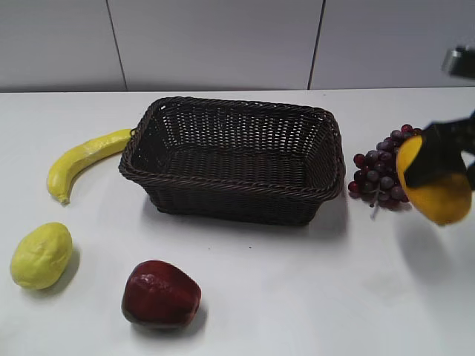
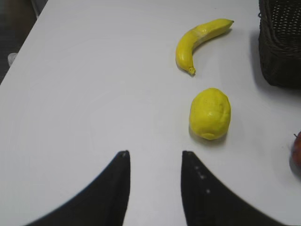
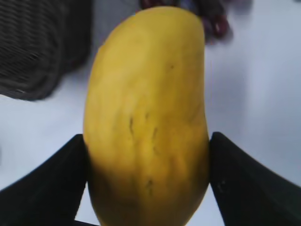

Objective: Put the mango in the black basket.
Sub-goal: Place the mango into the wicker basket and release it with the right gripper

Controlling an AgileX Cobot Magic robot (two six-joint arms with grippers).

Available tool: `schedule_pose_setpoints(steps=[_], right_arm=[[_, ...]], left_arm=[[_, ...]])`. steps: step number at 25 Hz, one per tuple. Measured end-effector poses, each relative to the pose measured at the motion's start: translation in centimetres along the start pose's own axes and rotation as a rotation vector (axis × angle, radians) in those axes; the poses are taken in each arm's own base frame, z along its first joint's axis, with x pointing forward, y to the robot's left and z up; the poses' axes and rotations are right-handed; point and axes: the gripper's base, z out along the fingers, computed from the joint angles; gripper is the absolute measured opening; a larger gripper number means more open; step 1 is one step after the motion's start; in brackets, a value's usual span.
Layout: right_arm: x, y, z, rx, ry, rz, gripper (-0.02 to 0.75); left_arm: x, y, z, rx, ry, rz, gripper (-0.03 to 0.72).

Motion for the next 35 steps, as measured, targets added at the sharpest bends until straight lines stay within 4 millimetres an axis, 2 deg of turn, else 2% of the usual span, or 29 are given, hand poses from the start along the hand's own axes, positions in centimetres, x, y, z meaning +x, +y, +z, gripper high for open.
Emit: schedule_pose_setpoints(steps=[3,5,8,10,11,13,15,19,23,25,27,30,33,35], right_arm=[[-3.1,2.4,-3.2,-0.070,-0.114,-0.071,0.571],[-4.5,4.6,-4.7,-0.099,-0.174,-0.143,0.571],[-5.9,7.8,-5.5,-0.135,-0.212,-0.247,0.571],[-6.7,9.6,-4.8,-0.142,-0.208,-0.307,0.571],[-7.0,10.4,-3.9,-0.140,-0.188,-0.334,0.571],[-7.5,11.6,-1.7,-0.137,-0.154,-0.372,0.571],[-8.0,12.2,1.2,-0.126,-0.113,-0.388,0.571],[-8.8,12.1,6.9,-0.099,-0.040,-0.383,0.571],[-9.1,11.7,11.1,-0.078,0.021,-0.373,0.571],[-9.0,11.4,12.4,-0.072,0.035,-0.368,0.592],[-9.0,11.3,13.1,-0.068,0.035,-0.366,0.647],[-9.3,11.4,13.0,-0.070,0.024,-0.373,0.656],[-10.0,11.8,11.7,-0.070,0.008,-0.393,0.657],[-10.7,12.2,9.9,-0.058,0.000,-0.426,0.657]], left_arm=[[0.0,0.0,0.0,0.000,0.000,0.000,0.272],[0.0,0.0,0.0,0.000,0.000,0.000,0.272],[0.0,0.0,0.0,0.000,0.000,0.000,0.272],[0.0,0.0,0.0,0.000,0.000,0.000,0.272],[0.0,0.0,0.0,0.000,0.000,0.000,0.272],[0.0,0.0,0.0,0.000,0.000,0.000,0.272],[0.0,0.0,0.0,0.000,0.000,0.000,0.272],[0.0,0.0,0.0,0.000,0.000,0.000,0.272],[0.0,0.0,0.0,0.000,0.000,0.000,0.272],[0.0,0.0,0.0,0.000,0.000,0.000,0.272],[0.0,0.0,0.0,0.000,0.000,0.000,0.272],[0.0,0.0,0.0,0.000,0.000,0.000,0.272],[0.0,0.0,0.0,0.000,0.000,0.000,0.272],[0.0,0.0,0.0,0.000,0.000,0.000,0.272]])
